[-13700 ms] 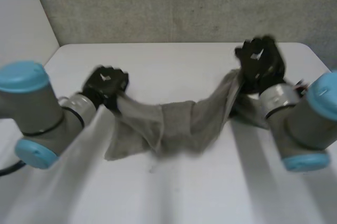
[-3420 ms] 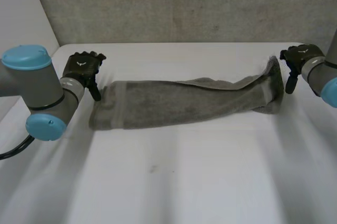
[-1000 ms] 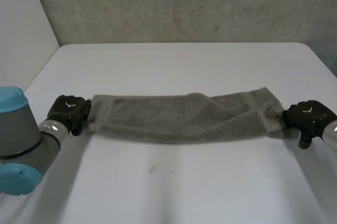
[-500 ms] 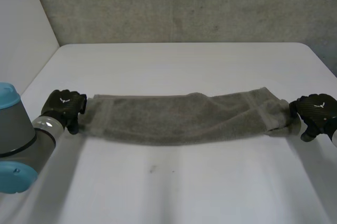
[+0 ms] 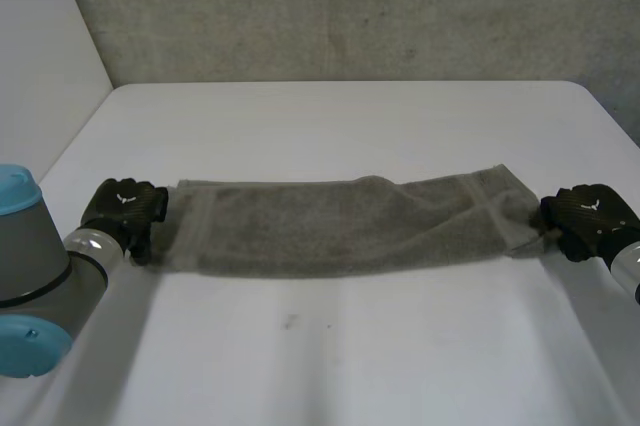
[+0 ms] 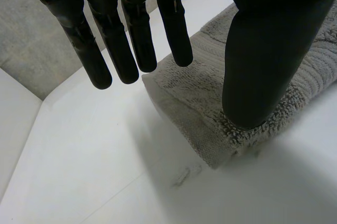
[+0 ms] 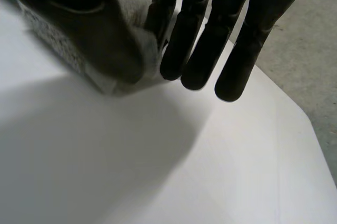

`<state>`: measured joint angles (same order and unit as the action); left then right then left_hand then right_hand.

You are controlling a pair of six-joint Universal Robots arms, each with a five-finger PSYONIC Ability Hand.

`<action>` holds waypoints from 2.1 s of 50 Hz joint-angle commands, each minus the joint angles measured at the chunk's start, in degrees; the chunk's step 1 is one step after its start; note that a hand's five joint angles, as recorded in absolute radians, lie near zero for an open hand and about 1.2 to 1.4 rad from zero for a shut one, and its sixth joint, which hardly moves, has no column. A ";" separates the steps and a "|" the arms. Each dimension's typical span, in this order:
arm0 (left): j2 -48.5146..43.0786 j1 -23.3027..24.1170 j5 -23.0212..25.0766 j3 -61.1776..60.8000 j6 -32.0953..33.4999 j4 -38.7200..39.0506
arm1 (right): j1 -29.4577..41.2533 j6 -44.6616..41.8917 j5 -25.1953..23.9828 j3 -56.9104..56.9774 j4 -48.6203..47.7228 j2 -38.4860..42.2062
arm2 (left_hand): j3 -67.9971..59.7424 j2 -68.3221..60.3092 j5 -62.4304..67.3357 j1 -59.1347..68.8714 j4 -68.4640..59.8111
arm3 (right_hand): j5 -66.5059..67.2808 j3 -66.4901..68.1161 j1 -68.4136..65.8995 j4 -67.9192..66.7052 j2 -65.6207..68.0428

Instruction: Fold the towel.

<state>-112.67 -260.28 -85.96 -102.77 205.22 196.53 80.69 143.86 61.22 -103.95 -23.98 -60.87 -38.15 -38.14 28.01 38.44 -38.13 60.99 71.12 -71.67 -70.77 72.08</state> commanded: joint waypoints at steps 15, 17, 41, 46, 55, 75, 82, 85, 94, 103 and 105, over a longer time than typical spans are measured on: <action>0.08 0.04 0.00 -0.59 0.00 0.00 | -12.66 -1.74 7.07 7.45 2.71 -1.27 | -4.86 -4.88 5.01 4.58 -4.88 | 9.01 8.88 -8.33 -9.23 7.92; 0.08 0.04 0.00 -0.59 0.00 0.00 | -13.10 -2.62 7.33 9.72 5.16 -1.62 | -4.86 -4.88 5.01 4.58 -4.88 | 9.01 8.88 -8.33 -9.23 7.92; 1.84 -0.05 -0.18 -1.11 0.00 0.79 | 40.03 9.07 8.65 29.84 12.03 0.82 | -4.86 -4.88 5.01 4.58 -4.88 | 9.01 8.88 -8.33 -9.23 7.92; 2.28 -0.05 -0.26 -1.46 -0.08 0.88 | 50.15 9.33 9.00 32.58 12.81 7.50 | -4.86 -4.88 5.01 4.58 -4.88 | 9.01 8.88 -8.33 -9.23 7.92; 3.42 0.04 -0.26 -1.73 -0.08 0.96 | 56.07 9.33 9.09 34.60 15.02 13.76 | -4.70 -4.71 4.84 4.41 -4.71 | 9.01 8.88 -8.33 -9.23 7.92; 4.48 6.18 -0.53 4.42 -9.04 0.96 | 53.96 14.87 10.49 34.96 20.11 6.64 | 2.03 2.01 -1.88 -2.31 2.01 | -60.99 -61.12 61.67 60.77 -62.08; 4.57 12.94 -0.62 7.93 -13.69 0.61 | 40.27 20.14 14.71 25.31 21.34 -4.42 | 2.20 2.19 -2.06 -2.48 2.18 | -60.99 -61.12 61.67 60.77 -62.08; 3.78 16.28 -0.62 10.21 -16.51 0.53 | 38.32 20.32 14.80 23.18 21.43 -5.57 | 2.20 2.19 -2.06 -2.48 2.18 | -60.99 -61.12 61.67 60.77 -62.08; -6.49 25.34 -1.14 19.26 -21.61 -0.35 | 29.79 19.09 14.36 12.02 20.64 -6.63 | 2.03 2.02 -1.89 -2.32 2.01 | -60.99 -61.12 61.67 60.77 -62.08; -11.78 27.11 -1.93 23.50 -24.52 -5.19 | 29.87 16.64 13.75 4.29 13.01 -5.57 | 2.03 2.02 -1.89 -2.32 2.01 | -60.90 -61.04 61.58 60.69 -62.00; -12.13 27.46 -2.02 23.58 -24.43 -5.89 | 30.14 15.93 13.66 3.32 11.69 -5.57 | 2.03 2.02 -1.89 -2.32 2.01 | -60.73 -60.87 61.41 60.52 -61.83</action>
<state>-123.18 -233.56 -87.70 -80.13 181.54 193.33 109.88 161.88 75.08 -97.11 -7.29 -66.92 -31.99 -31.91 21.70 32.15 -31.98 3.06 13.84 -12.98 -14.69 14.42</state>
